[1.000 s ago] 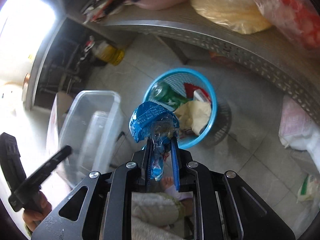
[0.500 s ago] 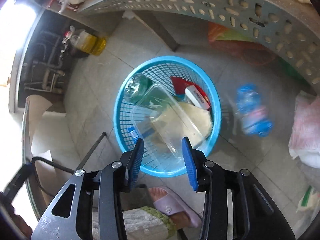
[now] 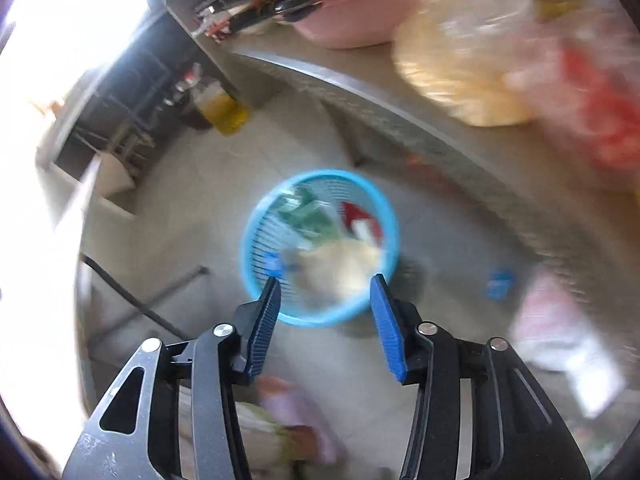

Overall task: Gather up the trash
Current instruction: 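Lower the blue wrapper in the right tool into the wastebasket and release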

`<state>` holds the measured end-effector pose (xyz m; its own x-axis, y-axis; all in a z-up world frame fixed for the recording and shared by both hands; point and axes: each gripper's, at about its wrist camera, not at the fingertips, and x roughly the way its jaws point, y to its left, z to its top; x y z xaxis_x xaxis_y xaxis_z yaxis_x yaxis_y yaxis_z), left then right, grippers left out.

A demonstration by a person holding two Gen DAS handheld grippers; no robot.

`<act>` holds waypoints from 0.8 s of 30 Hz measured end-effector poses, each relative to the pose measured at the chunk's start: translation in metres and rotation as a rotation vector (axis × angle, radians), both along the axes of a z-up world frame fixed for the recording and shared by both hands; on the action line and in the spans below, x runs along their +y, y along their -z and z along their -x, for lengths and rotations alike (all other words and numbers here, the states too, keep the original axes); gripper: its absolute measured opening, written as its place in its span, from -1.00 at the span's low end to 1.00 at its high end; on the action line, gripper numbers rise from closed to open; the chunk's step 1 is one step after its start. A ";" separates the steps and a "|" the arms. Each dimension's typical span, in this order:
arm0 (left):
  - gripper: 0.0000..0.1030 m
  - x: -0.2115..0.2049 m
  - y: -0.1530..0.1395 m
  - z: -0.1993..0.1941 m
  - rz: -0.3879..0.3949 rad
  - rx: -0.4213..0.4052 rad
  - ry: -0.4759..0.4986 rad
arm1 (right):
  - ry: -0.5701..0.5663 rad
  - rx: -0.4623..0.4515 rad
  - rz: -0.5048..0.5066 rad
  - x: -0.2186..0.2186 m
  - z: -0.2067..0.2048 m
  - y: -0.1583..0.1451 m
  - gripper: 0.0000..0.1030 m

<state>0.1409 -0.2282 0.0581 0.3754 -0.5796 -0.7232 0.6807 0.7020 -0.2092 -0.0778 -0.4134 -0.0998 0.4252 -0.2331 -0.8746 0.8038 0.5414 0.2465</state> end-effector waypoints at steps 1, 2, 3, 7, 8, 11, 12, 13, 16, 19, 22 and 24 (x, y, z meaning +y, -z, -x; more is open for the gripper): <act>0.53 0.016 0.000 0.001 0.013 -0.002 -0.032 | -0.004 0.038 -0.001 0.004 0.007 0.011 0.02; 0.53 0.032 0.001 0.002 0.028 0.001 -0.064 | -0.006 0.086 -0.014 0.009 0.015 0.026 0.04; 0.54 0.044 0.004 0.002 0.035 0.006 -0.089 | -0.004 0.149 -0.052 0.013 0.023 0.052 0.06; 0.55 0.091 0.016 -0.005 0.047 0.043 -0.194 | 0.058 0.337 -0.180 0.014 0.043 0.146 0.06; 0.55 0.100 0.018 -0.008 0.040 0.045 -0.215 | 0.074 0.379 -0.189 0.011 0.044 0.165 0.06; 0.55 0.127 0.023 -0.024 0.014 0.051 -0.284 | 0.197 0.352 -0.330 -0.017 0.055 0.227 0.05; 0.55 0.135 0.023 -0.030 0.014 0.053 -0.305 | 0.275 0.311 -0.385 -0.029 0.064 0.244 0.05; 0.55 0.145 0.023 -0.038 0.012 0.056 -0.339 | 0.342 0.277 -0.429 -0.038 0.071 0.257 0.05; 0.55 0.178 0.020 -0.060 0.023 0.058 -0.445 | 0.573 0.169 -0.547 -0.068 0.087 0.303 0.05; 0.56 0.200 0.015 -0.077 0.013 0.042 -0.520 | 0.725 0.084 -0.554 -0.097 0.092 0.322 0.05; 0.57 0.212 0.016 -0.091 -0.008 0.049 -0.558 | 0.819 0.050 -0.537 -0.123 0.091 0.337 0.05; 0.57 0.215 0.019 -0.097 -0.017 0.067 -0.576 | 0.856 0.062 -0.521 -0.140 0.090 0.346 0.05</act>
<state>0.2383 -0.0130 0.0393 0.5800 -0.2836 -0.7636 0.1733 0.9589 -0.2245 -0.1679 -0.5530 -0.4458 0.2439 -0.0205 -0.9696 0.8915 -0.3889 0.2325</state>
